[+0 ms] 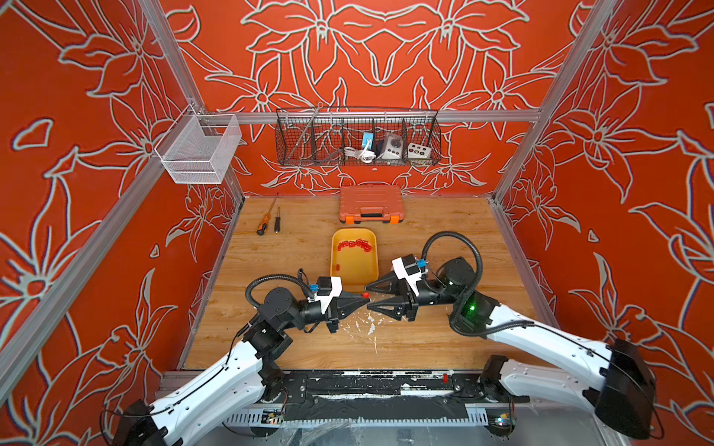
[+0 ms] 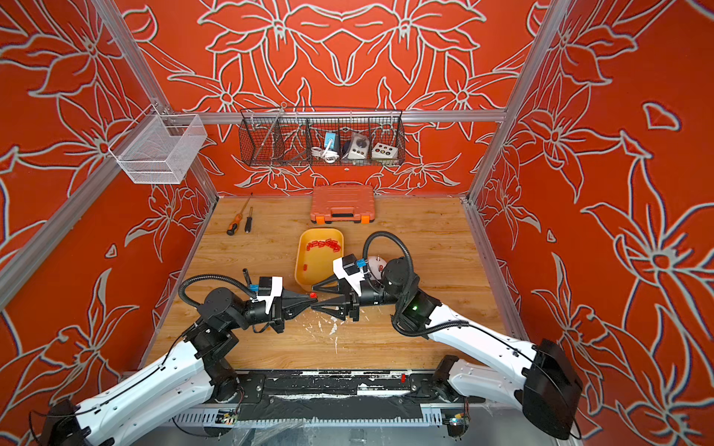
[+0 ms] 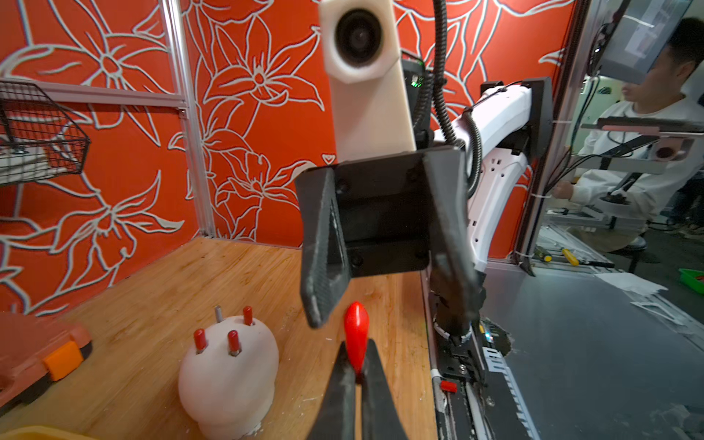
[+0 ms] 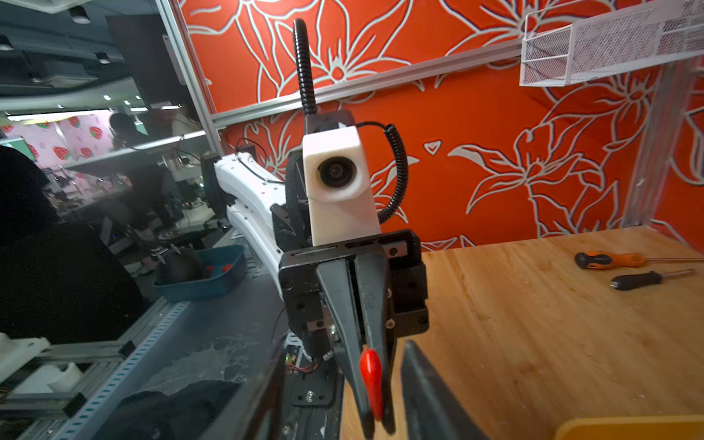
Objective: Cover the protruding screws with screw protection sleeves
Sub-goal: Pick up the screw protection sleeve from the center of the board.
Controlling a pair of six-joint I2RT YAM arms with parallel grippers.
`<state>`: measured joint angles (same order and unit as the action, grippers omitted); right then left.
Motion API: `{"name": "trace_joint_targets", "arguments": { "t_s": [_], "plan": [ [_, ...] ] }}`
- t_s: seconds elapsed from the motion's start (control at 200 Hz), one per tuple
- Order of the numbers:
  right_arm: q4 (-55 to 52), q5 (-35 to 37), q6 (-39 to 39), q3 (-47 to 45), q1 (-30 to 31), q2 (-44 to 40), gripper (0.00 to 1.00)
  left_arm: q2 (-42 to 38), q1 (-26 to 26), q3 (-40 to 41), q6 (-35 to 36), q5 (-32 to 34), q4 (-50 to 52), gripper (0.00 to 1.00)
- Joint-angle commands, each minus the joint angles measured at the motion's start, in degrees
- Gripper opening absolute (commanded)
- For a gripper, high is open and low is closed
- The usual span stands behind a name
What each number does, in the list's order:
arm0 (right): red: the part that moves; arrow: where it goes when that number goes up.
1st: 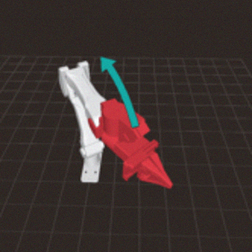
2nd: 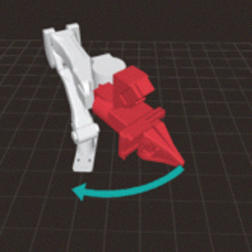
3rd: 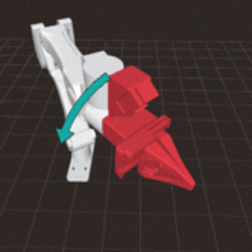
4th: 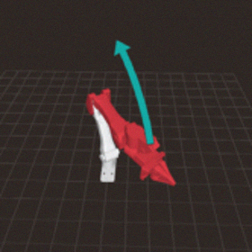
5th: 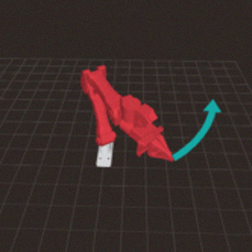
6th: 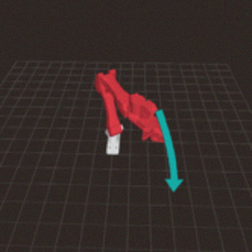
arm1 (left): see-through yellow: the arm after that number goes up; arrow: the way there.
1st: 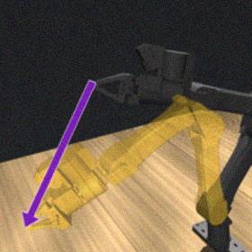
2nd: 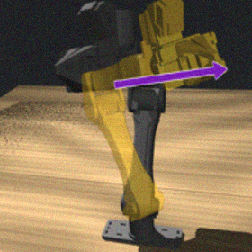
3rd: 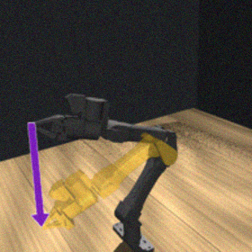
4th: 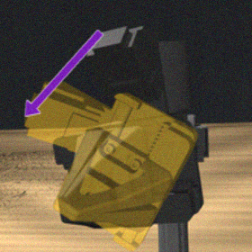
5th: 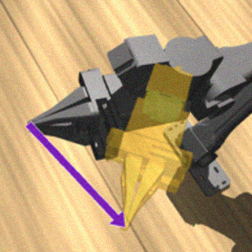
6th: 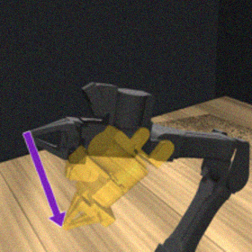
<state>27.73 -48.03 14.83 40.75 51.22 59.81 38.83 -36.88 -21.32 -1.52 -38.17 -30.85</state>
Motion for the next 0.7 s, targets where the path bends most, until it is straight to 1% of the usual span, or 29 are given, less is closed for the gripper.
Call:
{"name": "trace_joint_targets", "arguments": {
  "t_s": [0.0, 0.05, 0.09, 0.14, 0.23, 0.3, 0.49, 0.555, 0.616, 0.696],
  "plan": [
    [-16.00, 6.49, -9.34, 4.21, 0.28, -6.57, 0.66, -1.39, -1.43, 0.10, 5.37, 5.12, 6.12, 0.00],
    [-23.54, 10.04, -13.67, 5.65, 0.28, -9.31, 0.70, -1.31, -2.68, 0.16, 7.48, 6.63, 8.87, 0.00],
    [-30.28, 12.41, -17.76, 7.09, 0.28, -10.79, 0.71, -1.09, -3.75, 0.32, 8.75, 7.54, 10.54, 0.00],
    [-37.90, 15.07, -22.27, 8.89, 0.37, -11.55, 0.69, -0.82, -5.07, 0.81, 10.18, 8.30, 12.24, 0.00],
    [-50.86, 20.16, -26.93, 12.47, 0.44, -10.38, 0.67, -0.60, -7.04, 1.77, 11.87, 9.17, 14.40, 0.00],
    [-59.02, 21.19, -29.37, 15.39, 0.54, -8.72, 0.58, -0.68, -8.47, 2.38, 13.26, 9.43, 15.83, 0.00],
    [-62.22, 18.42, -31.29, 16.29, 1.96, -5.16, 0.52, 0.57, -9.61, 2.70, 15.93, 8.30, 16.75, 0.00],
    [-62.44, 18.03, -32.33, 16.88, 2.77, -3.20, 0.48, 0.83, -9.67, 2.24, 16.09, 8.05, 17.48, 0.00],
    [-61.70, 16.68, -32.95, 17.09, 3.33, -1.78, 0.46, 0.51, -9.68, 2.07, 16.16, 7.81, 17.82, 0.00],
    [-58.05, 14.70, -33.46, 15.82, 4.18, -1.06, 0.46, -0.27, -9.79, 2.26, 16.06, 7.43, 17.89, 0.00]
  ]
}}
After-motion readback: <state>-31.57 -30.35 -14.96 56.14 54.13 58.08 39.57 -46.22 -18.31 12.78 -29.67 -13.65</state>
